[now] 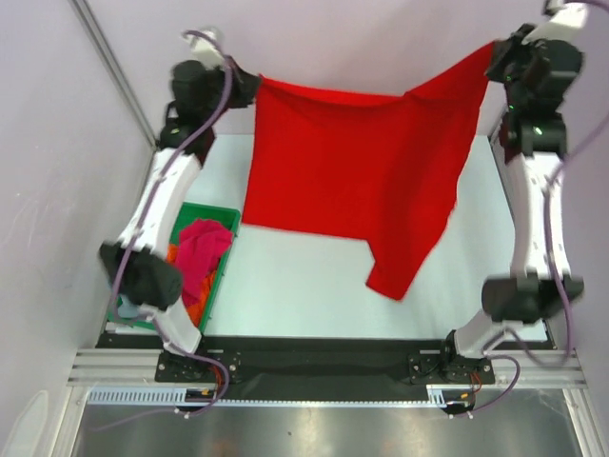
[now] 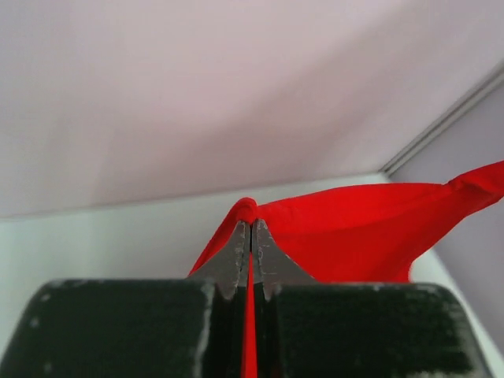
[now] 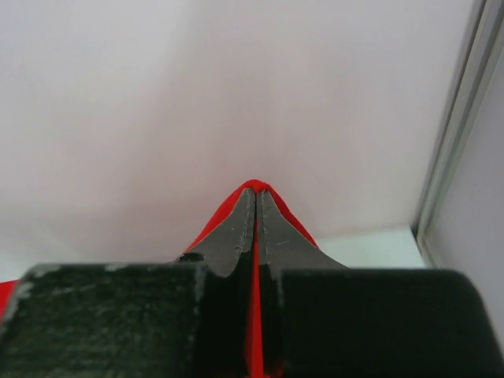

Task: Fold and stack the t-shirts
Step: Flatten the tshirt out

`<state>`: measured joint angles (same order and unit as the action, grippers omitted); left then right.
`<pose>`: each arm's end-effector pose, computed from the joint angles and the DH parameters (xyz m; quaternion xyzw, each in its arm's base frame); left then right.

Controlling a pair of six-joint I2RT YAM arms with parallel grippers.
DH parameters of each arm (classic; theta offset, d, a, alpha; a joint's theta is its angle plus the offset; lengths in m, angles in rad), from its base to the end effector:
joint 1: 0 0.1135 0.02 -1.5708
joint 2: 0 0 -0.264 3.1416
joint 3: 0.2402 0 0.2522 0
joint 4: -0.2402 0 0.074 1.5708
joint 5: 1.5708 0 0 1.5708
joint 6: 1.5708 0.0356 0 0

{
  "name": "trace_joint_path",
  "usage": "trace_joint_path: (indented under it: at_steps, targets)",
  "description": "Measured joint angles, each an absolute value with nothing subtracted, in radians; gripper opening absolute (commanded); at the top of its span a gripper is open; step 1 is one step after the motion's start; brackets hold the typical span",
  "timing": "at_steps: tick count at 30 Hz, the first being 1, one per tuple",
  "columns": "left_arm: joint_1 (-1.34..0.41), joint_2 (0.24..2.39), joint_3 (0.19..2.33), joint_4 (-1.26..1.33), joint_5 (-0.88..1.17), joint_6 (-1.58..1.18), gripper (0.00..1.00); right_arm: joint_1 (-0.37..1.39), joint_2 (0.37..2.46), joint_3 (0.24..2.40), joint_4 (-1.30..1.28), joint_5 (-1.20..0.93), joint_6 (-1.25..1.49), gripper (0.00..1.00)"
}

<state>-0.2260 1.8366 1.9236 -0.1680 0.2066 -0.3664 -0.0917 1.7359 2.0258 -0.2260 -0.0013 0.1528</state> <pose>0.4239 -0.1050 0.4405 0.0184 0.7343 -0.2693 0.6228 0.3887 -0.0357 0.5084 0.0830 0.6791 0.0227 0.7290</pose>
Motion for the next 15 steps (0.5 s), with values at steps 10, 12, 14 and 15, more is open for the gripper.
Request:
trace_joint_path:
  at_steps: [10,12,14,15]
  targets:
    - [-0.226,1.221,1.872,-0.164,0.25,-0.366,0.0,-0.028,1.115,2.089,-0.263,0.01,0.16,0.0]
    - [-0.226,1.14,1.866,-0.177,0.25,-0.366,0.0,-0.028,1.063,2.151,-0.289,0.009,0.174,0.0]
    - [-0.226,1.07,1.861,-0.194,0.25,-0.367,0.0,-0.028,1.042,2.228,-0.313,0.01,0.187,0.0]
    - [-0.226,1.038,1.86,-0.2,0.249,-0.367,0.0,-0.028,1.042,2.27,-0.33,0.01,0.192,0.0]
